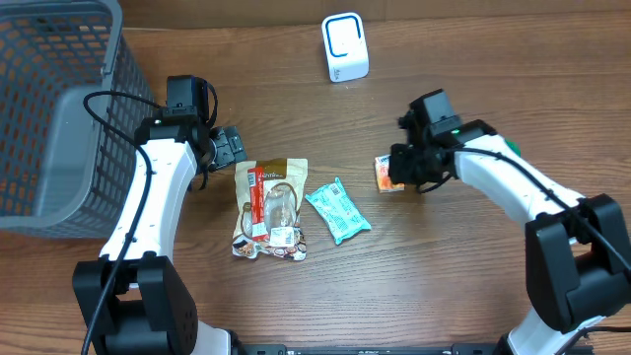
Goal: Scan the item barcode
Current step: 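Release the jar and move the right gripper onto the Kleenex pack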
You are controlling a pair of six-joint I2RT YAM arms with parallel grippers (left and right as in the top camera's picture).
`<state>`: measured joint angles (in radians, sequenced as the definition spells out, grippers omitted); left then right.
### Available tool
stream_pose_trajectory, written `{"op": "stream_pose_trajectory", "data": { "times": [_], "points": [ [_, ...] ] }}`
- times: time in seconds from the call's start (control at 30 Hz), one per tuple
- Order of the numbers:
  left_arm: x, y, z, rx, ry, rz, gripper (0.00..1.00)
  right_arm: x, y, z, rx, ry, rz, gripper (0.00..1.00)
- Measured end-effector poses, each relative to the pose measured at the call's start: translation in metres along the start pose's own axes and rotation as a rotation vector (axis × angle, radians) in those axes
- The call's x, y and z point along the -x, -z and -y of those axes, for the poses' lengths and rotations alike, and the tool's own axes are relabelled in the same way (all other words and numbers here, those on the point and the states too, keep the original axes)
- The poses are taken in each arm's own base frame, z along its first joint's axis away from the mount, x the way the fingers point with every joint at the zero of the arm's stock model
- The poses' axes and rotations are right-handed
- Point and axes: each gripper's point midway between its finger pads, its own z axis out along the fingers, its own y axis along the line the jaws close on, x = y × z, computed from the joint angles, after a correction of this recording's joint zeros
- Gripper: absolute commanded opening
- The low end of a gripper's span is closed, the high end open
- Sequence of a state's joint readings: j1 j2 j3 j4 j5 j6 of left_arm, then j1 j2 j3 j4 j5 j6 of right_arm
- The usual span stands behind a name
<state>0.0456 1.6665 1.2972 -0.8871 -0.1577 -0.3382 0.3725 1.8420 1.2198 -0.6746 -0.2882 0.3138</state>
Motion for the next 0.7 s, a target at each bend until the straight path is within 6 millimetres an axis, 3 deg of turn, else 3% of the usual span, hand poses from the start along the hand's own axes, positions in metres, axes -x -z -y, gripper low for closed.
{"op": "stream_pose_trajectory", "data": {
  "times": [0.2,0.47,0.7],
  "points": [
    [0.0,0.0,0.0,0.0,0.0,0.0,1.0,0.009,0.001,0.008,-0.038,0.002,0.039,0.15],
    [0.0,0.0,0.0,0.0,0.0,0.0,1.0,0.003,-0.001,0.022,-0.103,0.048,0.029,0.35],
    [0.0,0.0,0.0,0.0,0.0,0.0,1.0,0.002,-0.004,0.025,-0.113,0.1,0.025,0.35]
  ]
}}
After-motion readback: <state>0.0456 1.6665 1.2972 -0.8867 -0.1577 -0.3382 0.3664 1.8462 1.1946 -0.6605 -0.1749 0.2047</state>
